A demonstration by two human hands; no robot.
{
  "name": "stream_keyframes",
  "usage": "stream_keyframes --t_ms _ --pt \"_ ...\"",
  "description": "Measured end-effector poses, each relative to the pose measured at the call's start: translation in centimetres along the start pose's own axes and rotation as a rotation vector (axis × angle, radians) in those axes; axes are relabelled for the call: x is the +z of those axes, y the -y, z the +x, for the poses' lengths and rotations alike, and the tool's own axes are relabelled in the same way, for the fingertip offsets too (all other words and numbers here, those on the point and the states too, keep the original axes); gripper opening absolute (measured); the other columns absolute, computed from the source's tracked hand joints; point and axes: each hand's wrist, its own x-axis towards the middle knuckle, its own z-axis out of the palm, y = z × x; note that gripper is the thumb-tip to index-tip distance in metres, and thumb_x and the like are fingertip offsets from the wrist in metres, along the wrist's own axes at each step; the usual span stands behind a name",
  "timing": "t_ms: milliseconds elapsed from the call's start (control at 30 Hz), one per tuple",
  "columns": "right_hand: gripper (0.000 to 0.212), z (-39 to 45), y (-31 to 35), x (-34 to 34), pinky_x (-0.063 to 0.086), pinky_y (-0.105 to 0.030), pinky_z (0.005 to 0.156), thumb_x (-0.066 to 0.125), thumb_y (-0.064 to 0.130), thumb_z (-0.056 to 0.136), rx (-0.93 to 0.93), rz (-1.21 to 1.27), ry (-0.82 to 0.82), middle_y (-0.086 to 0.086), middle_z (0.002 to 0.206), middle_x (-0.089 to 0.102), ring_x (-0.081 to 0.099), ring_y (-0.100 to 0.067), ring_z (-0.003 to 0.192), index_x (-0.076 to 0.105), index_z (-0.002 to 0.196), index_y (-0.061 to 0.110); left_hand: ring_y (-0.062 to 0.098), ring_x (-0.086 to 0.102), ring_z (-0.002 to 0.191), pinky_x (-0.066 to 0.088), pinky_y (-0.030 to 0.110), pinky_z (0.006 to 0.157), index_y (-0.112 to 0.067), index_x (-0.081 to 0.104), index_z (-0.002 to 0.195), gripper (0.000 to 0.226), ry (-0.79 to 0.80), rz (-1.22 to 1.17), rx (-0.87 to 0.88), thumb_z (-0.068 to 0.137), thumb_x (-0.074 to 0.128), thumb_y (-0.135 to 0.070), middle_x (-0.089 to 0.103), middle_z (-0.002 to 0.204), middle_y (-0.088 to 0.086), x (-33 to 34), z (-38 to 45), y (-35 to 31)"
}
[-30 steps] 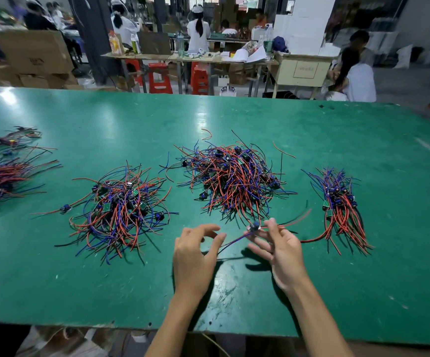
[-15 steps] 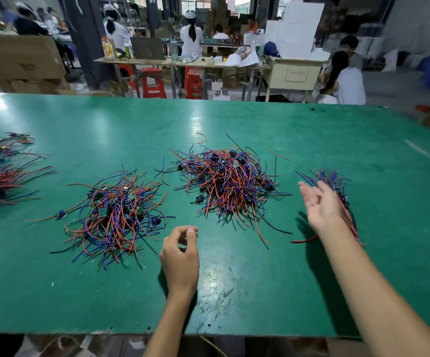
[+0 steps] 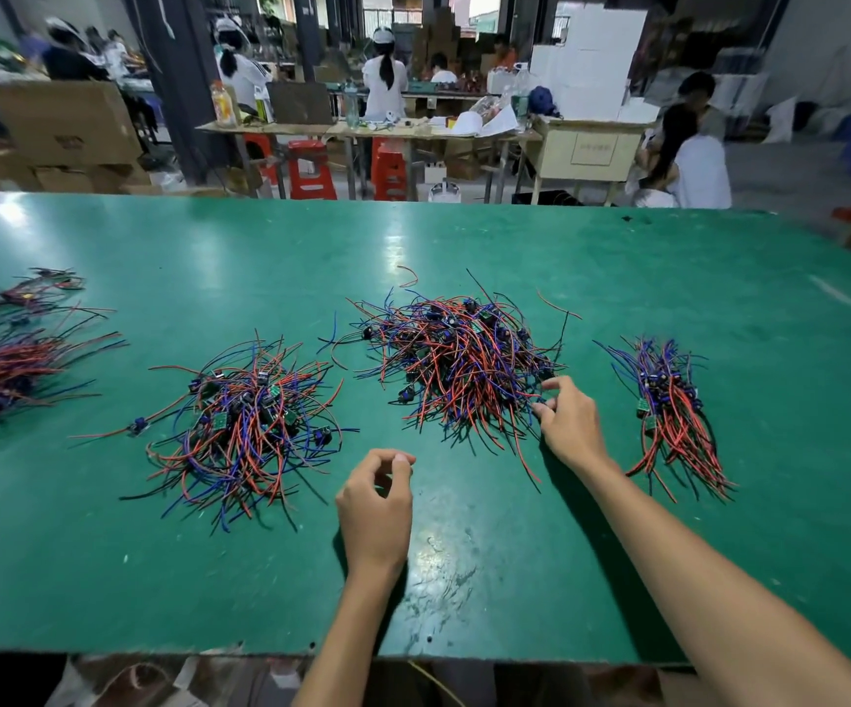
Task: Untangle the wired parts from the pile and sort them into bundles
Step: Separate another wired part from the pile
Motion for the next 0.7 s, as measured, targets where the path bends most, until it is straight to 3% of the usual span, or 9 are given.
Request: stream_keyframes --t_ms 167,233,333,400,533,600,700 --pt "0.02 -2.6 0.5 -1.4 0.046 -0.032 0.08 0.061 0.033 0.099 0.125 -0.108 0.103 -0.006 0.111 0.074 0.066 -0.029 0.099 0.076 0.111 0.028 0.006 0.064 0.067 0.051 0.029 0.062 -0.031 0.07 0.077 0.018 0.085 0.043 0.086 0.093 0.06 -0.032 0.07 0.071 -0.013 0.2 -0.4 0.0" --pt "0.014 -3.9 0.9 -2.0 0.047 -0.031 0.075 0.065 0.033 0.097 0.165 0.075 0.234 0.002 0.104 0.077 0.065 -0.022 0.082 0.079 0.099 0.03 0.006 0.065 0.066 0.052 0.028 0.062 -0.031 0.071 0.079 0.019 0.177 0.035 0.107 0.09 0.057 -0.037 0.07 0.074 -0.018 0.7 -0.7 -0.2" --pt "0.012 -6.5 1.8 -2.3 0.046 -0.029 0.088 0.068 0.028 0.094 0.165 0.364 0.286 0.011 0.104 0.075 0.063 -0.012 0.098 0.079 0.092 0.029 0.009 0.069 0.07 0.057 0.033 0.068 -0.028 0.076 0.088 0.024 0.343 -0.006 0.082 0.092 0.054 -0.038 0.072 0.077 -0.017 1.8 -1.0 -0.5" --pt "0.012 -8.4 2.6 -2.0 0.046 -0.026 0.082 0.069 0.03 0.092 0.113 0.422 0.213 0.015 0.093 0.075 0.065 -0.008 0.094 0.078 0.084 0.031 0.016 0.071 0.074 0.058 0.038 0.07 -0.025 0.078 0.092 0.028 0.397 -0.077 0.013 0.095 0.052 -0.037 0.073 0.077 -0.008 2.7 -1.1 -1.0" --pt "0.012 -12.6 3.8 -0.7 0.045 -0.017 0.068 0.072 0.038 0.086 -0.132 0.315 0.05 0.017 0.075 0.071 0.064 0.003 0.075 0.071 0.077 0.029 0.019 0.072 0.084 0.05 0.033 0.078 -0.022 0.079 0.091 0.034 0.461 -0.148 -0.156 0.103 0.052 -0.039 0.078 0.082 -0.003 3.7 -0.1 -2.2" --pt "0.009 -13.8 3.9 -0.1 0.048 -0.02 0.07 0.073 0.037 0.085 -0.249 0.237 0.065 0.017 0.075 0.069 0.063 0.001 0.074 0.069 0.081 0.031 0.018 0.071 0.081 0.049 0.027 0.073 -0.018 0.08 0.089 0.031 0.492 -0.178 -0.224 0.1 0.058 -0.037 0.077 0.081 -0.003 3.6 0.6 -2.6" --pt "0.012 -14.5 3.5 0.6 0.052 -0.029 0.076 0.071 0.042 0.086 -0.374 0.177 0.169 0.017 0.082 0.07 0.063 -0.002 0.079 0.069 0.09 0.03 0.011 0.065 0.07 0.049 0.014 0.062 -0.008 0.078 0.096 0.011 0.528 -0.258 -0.274 0.091 0.072 -0.016 0.074 0.075 0.0 2.7 1.0 -2.4"
